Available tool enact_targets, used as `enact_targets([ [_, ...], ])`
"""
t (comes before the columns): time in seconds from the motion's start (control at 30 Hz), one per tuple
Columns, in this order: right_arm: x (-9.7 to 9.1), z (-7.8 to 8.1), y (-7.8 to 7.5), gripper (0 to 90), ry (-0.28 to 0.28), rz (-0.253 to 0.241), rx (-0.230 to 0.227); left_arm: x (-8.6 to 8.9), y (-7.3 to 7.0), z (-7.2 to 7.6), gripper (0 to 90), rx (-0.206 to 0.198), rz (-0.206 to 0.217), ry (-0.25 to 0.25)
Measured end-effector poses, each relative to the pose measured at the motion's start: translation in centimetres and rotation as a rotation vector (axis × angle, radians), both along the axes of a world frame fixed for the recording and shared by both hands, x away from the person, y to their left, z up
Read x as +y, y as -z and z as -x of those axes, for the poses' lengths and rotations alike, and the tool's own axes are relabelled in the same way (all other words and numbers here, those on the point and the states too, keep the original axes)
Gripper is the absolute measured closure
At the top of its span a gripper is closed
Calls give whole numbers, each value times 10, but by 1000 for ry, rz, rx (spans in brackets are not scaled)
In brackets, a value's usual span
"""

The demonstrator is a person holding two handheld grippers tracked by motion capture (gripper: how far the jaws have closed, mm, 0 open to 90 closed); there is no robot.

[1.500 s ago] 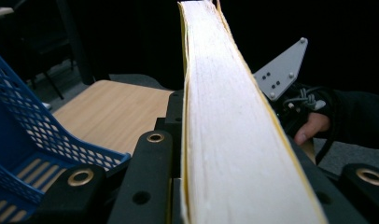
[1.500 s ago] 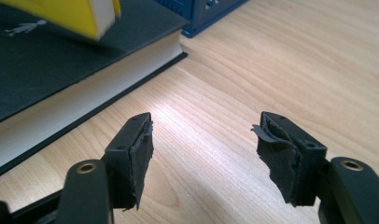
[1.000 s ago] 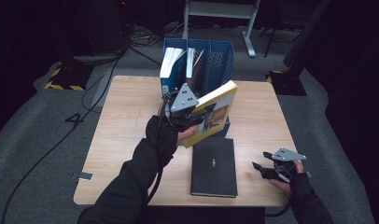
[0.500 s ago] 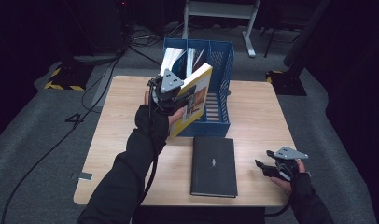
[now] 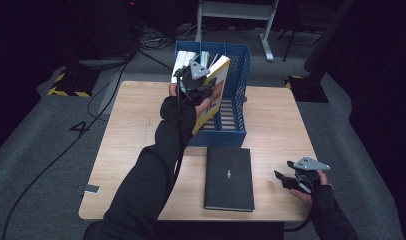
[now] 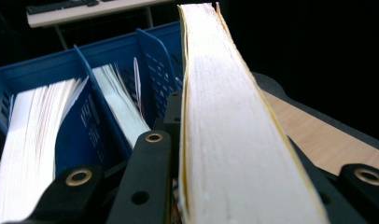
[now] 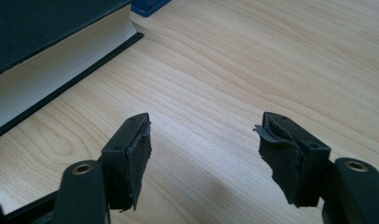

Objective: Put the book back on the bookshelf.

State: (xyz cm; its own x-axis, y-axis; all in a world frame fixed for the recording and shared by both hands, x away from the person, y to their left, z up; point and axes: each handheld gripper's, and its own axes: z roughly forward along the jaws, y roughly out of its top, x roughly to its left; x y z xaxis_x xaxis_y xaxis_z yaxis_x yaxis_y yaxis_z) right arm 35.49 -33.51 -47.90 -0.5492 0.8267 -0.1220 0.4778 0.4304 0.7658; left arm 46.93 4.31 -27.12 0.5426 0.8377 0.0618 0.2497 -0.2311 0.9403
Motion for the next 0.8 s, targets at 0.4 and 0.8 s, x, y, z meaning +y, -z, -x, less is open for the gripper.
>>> enact_targets([
  [0.4,4,2,0,349,-9,40,-15,-7,5,-25,749,62,8,-80],
  [0.8,8,1,4,351,-25,48,1,-30,14,-39,750,76,-12,-152],
])
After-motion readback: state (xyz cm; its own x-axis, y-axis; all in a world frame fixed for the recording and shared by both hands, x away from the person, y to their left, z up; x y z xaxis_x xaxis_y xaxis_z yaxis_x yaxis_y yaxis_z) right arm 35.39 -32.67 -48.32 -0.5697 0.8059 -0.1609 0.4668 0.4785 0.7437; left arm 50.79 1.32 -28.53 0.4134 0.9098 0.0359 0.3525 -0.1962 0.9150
